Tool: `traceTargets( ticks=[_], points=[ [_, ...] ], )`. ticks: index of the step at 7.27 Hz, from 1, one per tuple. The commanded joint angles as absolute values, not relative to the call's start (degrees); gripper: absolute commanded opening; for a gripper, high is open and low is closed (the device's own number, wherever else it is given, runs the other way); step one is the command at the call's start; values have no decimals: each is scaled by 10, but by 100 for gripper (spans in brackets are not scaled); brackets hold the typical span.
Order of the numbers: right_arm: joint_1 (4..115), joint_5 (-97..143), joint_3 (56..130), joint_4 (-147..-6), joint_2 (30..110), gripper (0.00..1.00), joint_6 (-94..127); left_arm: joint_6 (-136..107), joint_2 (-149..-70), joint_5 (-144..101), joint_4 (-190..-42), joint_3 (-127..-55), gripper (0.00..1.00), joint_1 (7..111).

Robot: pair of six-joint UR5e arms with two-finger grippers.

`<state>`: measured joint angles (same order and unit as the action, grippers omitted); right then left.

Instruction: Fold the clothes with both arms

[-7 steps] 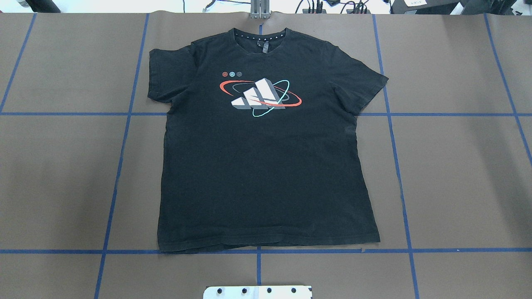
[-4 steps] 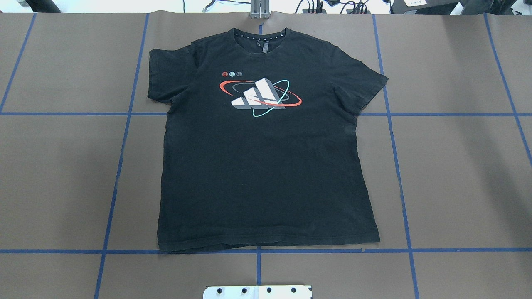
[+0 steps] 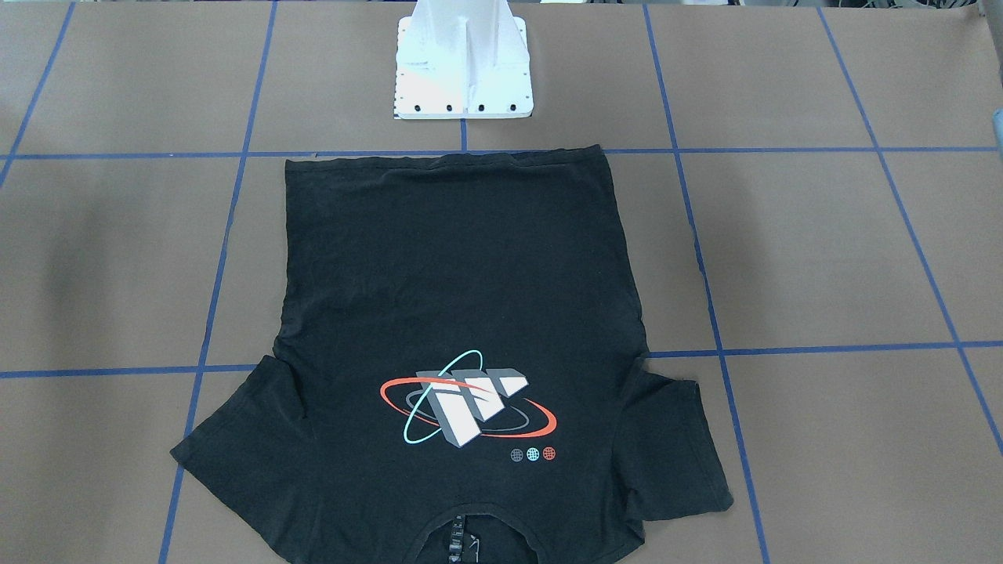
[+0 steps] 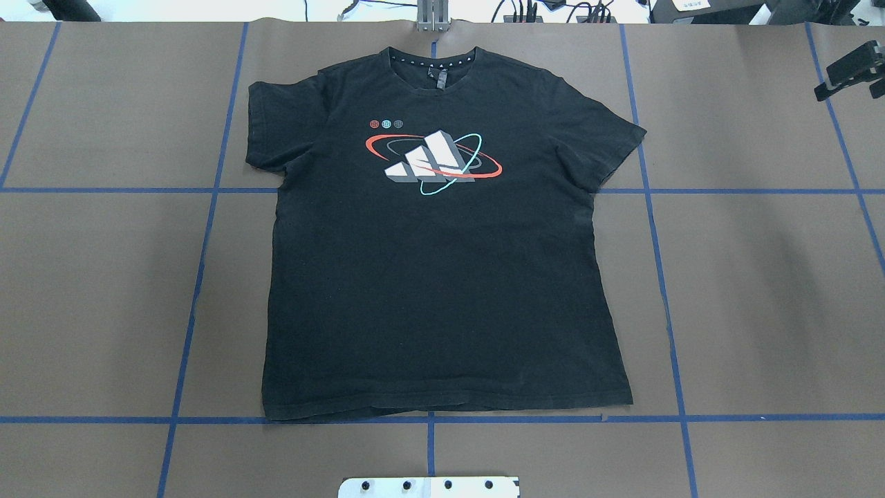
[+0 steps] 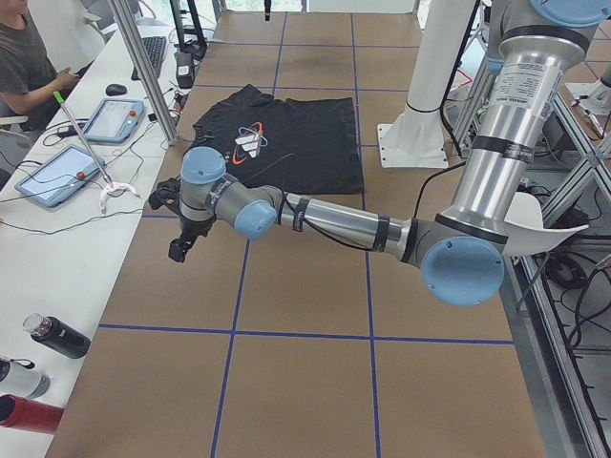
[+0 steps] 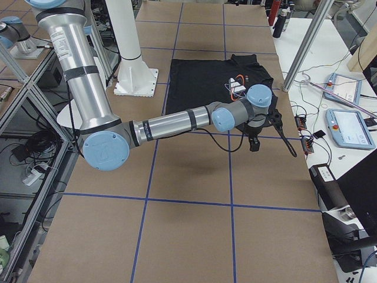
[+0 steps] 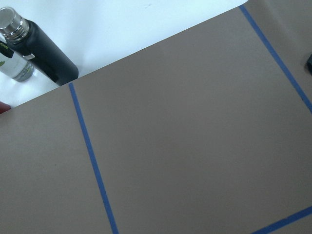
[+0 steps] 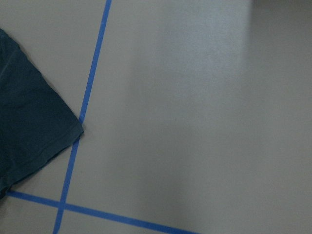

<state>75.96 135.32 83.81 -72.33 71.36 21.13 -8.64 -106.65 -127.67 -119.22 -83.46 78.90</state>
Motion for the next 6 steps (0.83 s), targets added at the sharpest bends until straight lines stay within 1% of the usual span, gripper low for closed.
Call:
traceTargets(
  ticks=[1,3,5,6],
  points=[
    [715,1341,736,-596,653,100,308,-171,-1090,-1277,-1266,-816,100,773],
    [673,1333,713,-589,609,100,319,-392,-1090,-1262,-1384,-800,99,709],
    [636,1241,692,-535,603,99,322,-471,-1103,-1238,-1470,-760,99,683],
    [622,1234,659,-495,592,98,332,-473,-1110,-1238,-1470,-757,99,682]
  ],
)
